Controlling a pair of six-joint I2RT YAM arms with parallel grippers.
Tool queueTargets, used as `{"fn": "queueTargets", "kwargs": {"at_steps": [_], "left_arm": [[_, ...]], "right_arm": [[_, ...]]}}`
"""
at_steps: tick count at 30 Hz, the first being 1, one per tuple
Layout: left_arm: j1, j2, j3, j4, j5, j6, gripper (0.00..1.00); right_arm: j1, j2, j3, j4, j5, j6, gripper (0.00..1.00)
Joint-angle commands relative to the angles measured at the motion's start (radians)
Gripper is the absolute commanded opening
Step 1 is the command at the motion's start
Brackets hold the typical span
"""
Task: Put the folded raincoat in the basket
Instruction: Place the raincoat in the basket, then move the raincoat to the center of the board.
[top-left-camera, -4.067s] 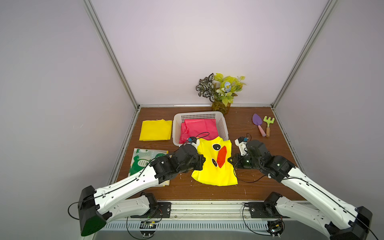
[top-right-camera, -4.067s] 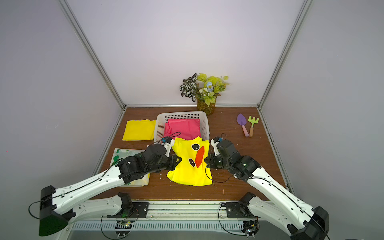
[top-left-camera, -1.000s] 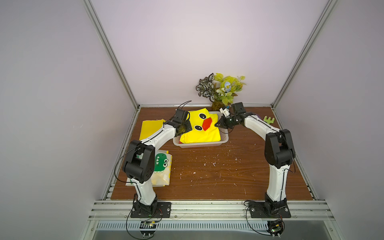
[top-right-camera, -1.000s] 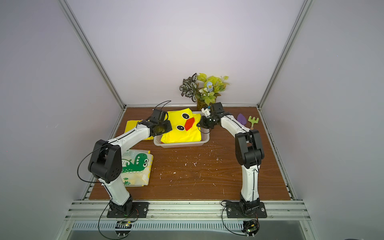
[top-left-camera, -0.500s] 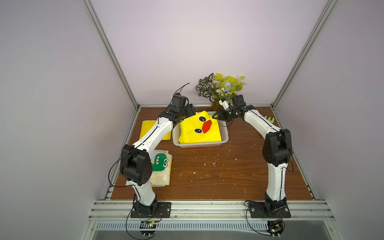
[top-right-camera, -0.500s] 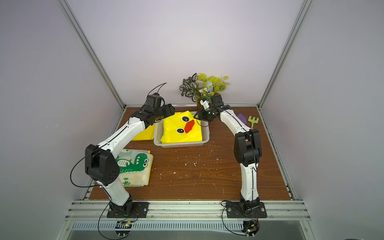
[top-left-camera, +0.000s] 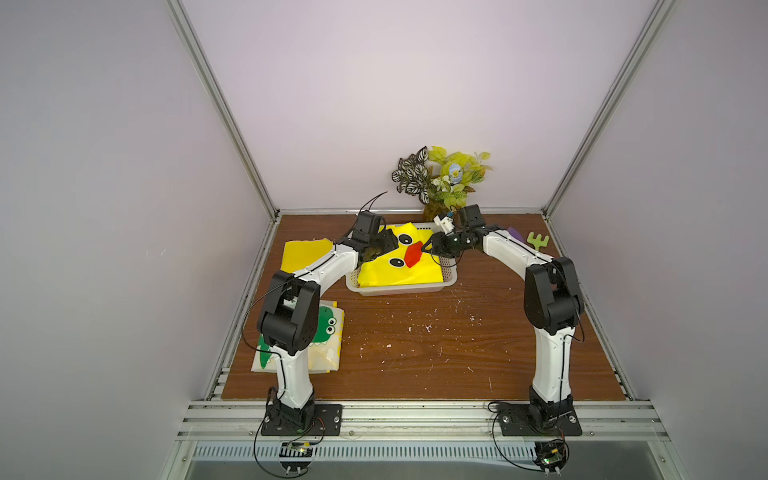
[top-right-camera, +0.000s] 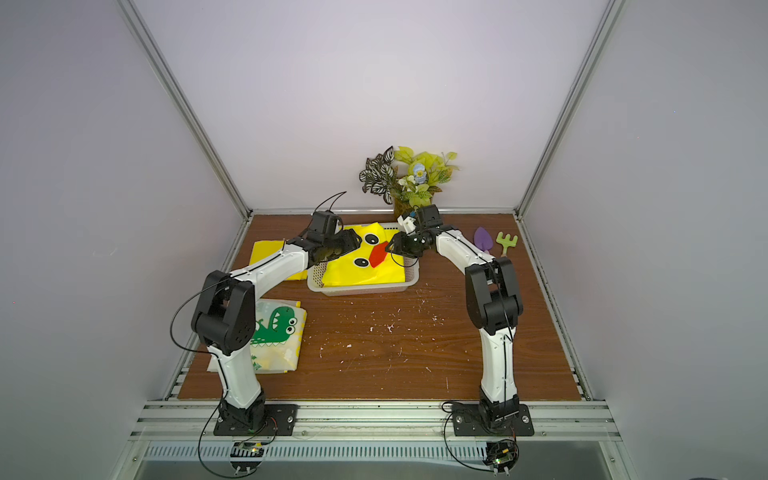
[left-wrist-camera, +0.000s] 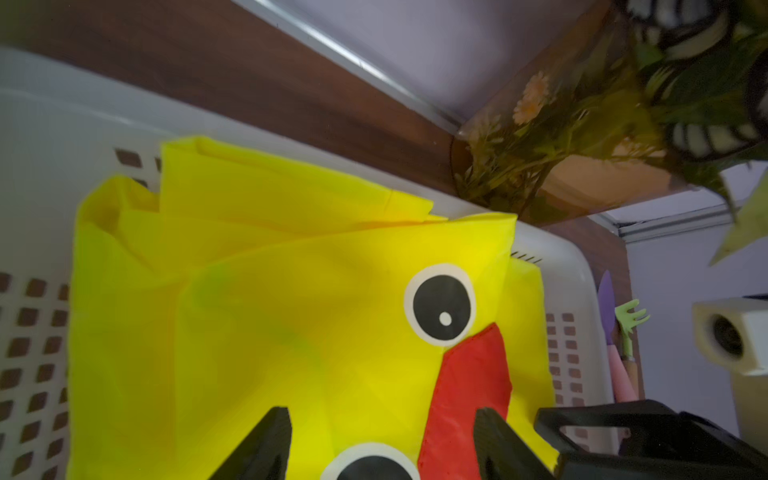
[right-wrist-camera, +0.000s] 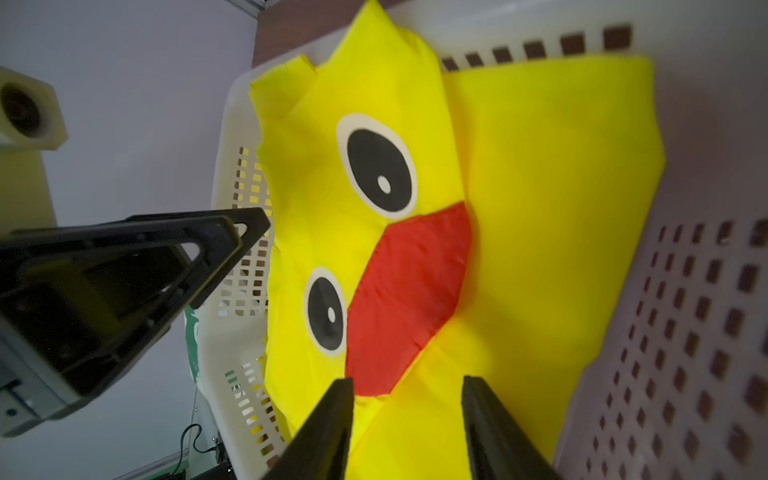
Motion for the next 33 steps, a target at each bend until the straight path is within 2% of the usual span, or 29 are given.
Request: {"fn": "queueTargets", "kwargs": {"at_steps": [1, 4, 7, 11, 14, 17, 19, 21, 25, 27, 29, 33], "left_arm": [[-0.021, -0.021, 0.015, 0.055, 0.039, 0.036, 0.69], [-0.045, -0.095, 0.051, -0.009, -0.051, 0.125, 0.72], [-0.06, -0.198, 0.052, -0.071, -0.177, 0.21, 0.74], [-0.061, -0.377, -0.051, -0.067, -0.282, 0.298, 0.77], [-0.06, -0.553, -0.175, -0.046, -0.39, 0.321, 0.79], [-0.061, -0.734, -0.301, -0.057, -0.51, 0.29, 0.83], [-0.059, -0.841, -0.355, -0.143, -0.612, 0.219, 0.9], [-0.057, -0.921, -0.372, -0.255, -0.664, 0.164, 0.92], [-0.056, -1.06, -0.394, -0.396, -0.644, 0.099, 0.93], [-0.056, -1.114, -0.395, -0.426, -0.623, 0.08, 1.0], [-0.056, -1.152, -0.386, -0.455, -0.619, 0.074, 1.0], [-0.052, -1.174, -0.363, -0.554, -0.69, 0.07, 1.0]], "right_arm": [[0.002, -0.032, 0.031, 0.034, -0.03, -0.032, 0.57], [0.003, -0.062, 0.092, 0.008, -0.019, -0.076, 0.62], [0.003, -0.117, 0.085, 0.035, -0.018, -0.081, 0.65], [0.005, -0.218, -0.041, 0.188, -0.066, 0.009, 0.68], [0.019, -0.303, -0.163, 0.335, -0.086, 0.1, 0.74], [0.059, -0.373, -0.236, 0.394, -0.067, 0.142, 0.76], [0.105, -0.409, -0.263, 0.396, -0.027, 0.152, 0.77], [0.166, -0.429, -0.281, 0.401, 0.015, 0.17, 0.78], [0.297, -0.442, -0.36, 0.502, 0.097, 0.264, 0.8], [0.361, -0.446, -0.414, 0.566, 0.161, 0.323, 0.81], [0.431, -0.451, -0.446, 0.596, 0.24, 0.352, 0.81], [0.563, -0.43, -0.434, 0.551, 0.393, 0.38, 0.81]]}}
